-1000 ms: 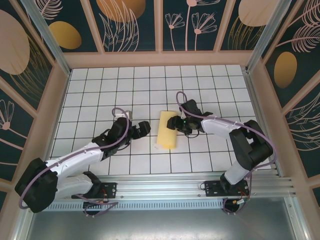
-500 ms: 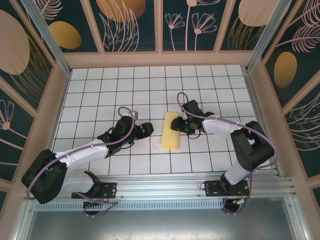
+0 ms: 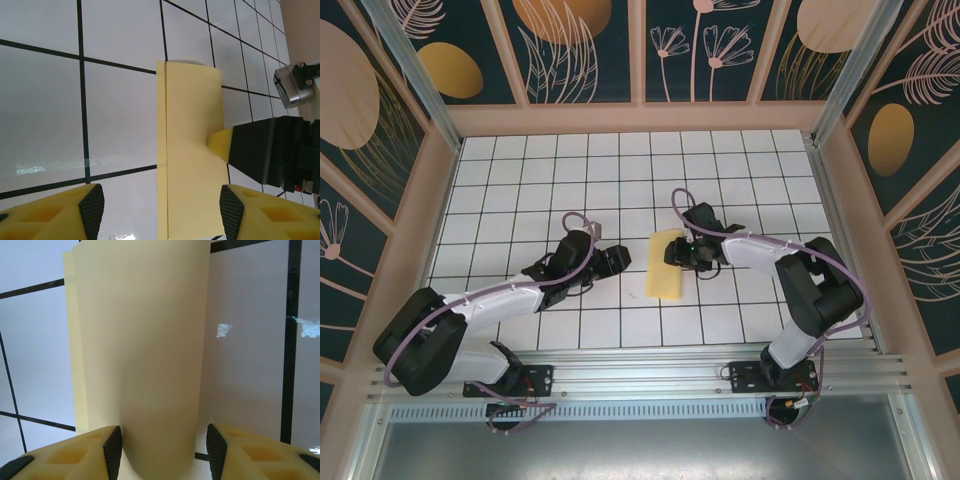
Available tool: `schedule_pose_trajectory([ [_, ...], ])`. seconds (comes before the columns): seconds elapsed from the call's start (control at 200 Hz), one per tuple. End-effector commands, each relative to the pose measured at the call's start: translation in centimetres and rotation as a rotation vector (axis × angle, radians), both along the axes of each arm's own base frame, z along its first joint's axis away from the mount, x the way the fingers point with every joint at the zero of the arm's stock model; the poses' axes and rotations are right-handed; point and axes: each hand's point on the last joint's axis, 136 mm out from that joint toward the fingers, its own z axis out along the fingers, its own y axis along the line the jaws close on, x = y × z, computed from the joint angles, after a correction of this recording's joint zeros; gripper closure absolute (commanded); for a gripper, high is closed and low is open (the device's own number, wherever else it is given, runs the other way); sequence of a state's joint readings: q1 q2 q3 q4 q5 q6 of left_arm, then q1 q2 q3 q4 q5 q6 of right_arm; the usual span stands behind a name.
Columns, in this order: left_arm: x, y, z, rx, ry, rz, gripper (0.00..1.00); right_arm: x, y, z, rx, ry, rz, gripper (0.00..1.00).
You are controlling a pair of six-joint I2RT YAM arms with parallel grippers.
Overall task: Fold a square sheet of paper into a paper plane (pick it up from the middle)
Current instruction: Fold the square sheet of paper in half at the center of the table.
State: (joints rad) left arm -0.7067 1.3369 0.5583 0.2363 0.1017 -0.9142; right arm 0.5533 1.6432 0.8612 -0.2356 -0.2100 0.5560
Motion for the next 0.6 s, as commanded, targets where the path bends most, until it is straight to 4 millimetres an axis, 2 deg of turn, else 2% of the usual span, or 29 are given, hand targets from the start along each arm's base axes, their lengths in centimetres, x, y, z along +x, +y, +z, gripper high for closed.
schedule_pose_trajectory([
  [0.0, 1.0, -0.8, 1.6, -0.044, -0.03, -0.003, 0.35, 0.1, 0.1, -0.3, -0.007, 0.005, 0.009, 0.49],
  [0.28, 1.0, -1.0, 1.4, -0.037, -0.024, -0.008, 0.35, 0.3, 0.9, 1.0, 0.046, -0.014, 0.015, 0.47],
  [0.595, 1.0, -1.2, 1.2, -0.037, -0.017, -0.013, 0.35, 0.5, 0.9, 0.9, 0.042, -0.006, 0.003, 0.44],
])
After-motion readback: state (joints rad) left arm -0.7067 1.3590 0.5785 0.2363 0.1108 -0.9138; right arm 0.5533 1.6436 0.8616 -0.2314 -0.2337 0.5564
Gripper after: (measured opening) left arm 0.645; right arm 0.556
